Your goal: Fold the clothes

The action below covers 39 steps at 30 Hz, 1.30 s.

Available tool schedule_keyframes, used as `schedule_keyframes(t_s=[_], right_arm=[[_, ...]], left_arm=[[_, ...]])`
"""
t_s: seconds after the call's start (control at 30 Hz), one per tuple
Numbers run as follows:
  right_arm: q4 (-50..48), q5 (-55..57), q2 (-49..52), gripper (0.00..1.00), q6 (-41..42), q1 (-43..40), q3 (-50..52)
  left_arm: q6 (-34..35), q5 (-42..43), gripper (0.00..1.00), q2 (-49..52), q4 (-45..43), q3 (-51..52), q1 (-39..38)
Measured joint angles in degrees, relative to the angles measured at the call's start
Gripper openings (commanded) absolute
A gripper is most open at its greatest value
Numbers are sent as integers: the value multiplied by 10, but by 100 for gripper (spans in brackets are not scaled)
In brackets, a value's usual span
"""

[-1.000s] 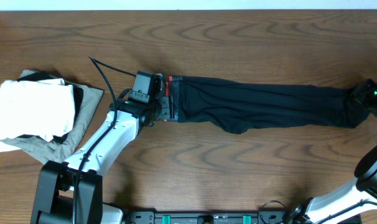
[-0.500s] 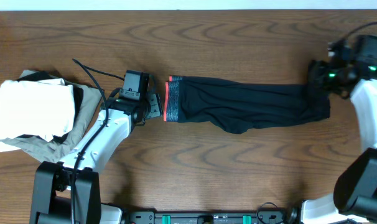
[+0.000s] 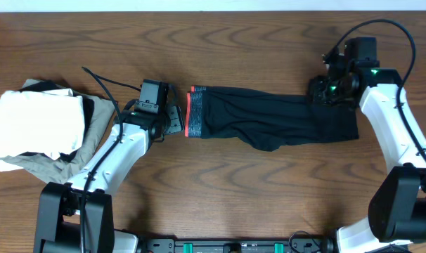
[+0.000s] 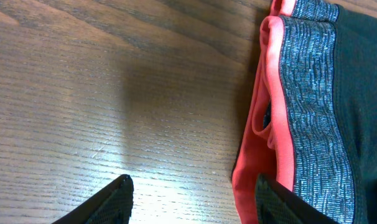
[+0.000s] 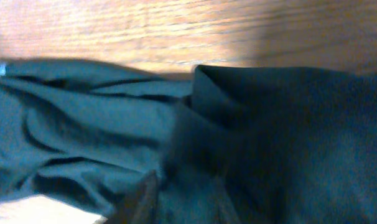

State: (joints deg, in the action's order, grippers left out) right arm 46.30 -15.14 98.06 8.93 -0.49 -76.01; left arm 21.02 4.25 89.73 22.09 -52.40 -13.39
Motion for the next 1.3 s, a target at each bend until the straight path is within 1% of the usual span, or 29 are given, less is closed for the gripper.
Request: schedule_keyframes(t_s=[0.27,0.33,0.53,0.8,0.9,1.13,1.17,1.3], right_arm=[[5,2,0,32,-2,19,0],[5,8,0,32,-2,19,0],[6,40,0,32,-2,19,0],[17,52,5,29,-2,19,0],[23,56,14,29,-2,19,0],[24,62,21,28,-4,19,0],[26,62,21,27,-4,19,0],[26,62,21,27,-4,19,0]], left_arm=[[0,0,64,0,0,0,0],[0,0,68,0,0,0,0],[2,5,76,0,0,0,0],[5,74,82,8,0,0,0],[16,95,83,25,-3,0,0],[39,180,83,101,-52,0,0],[43,199,83,106,-70,-2,1],[52,244,83,125,-92,-8,2]])
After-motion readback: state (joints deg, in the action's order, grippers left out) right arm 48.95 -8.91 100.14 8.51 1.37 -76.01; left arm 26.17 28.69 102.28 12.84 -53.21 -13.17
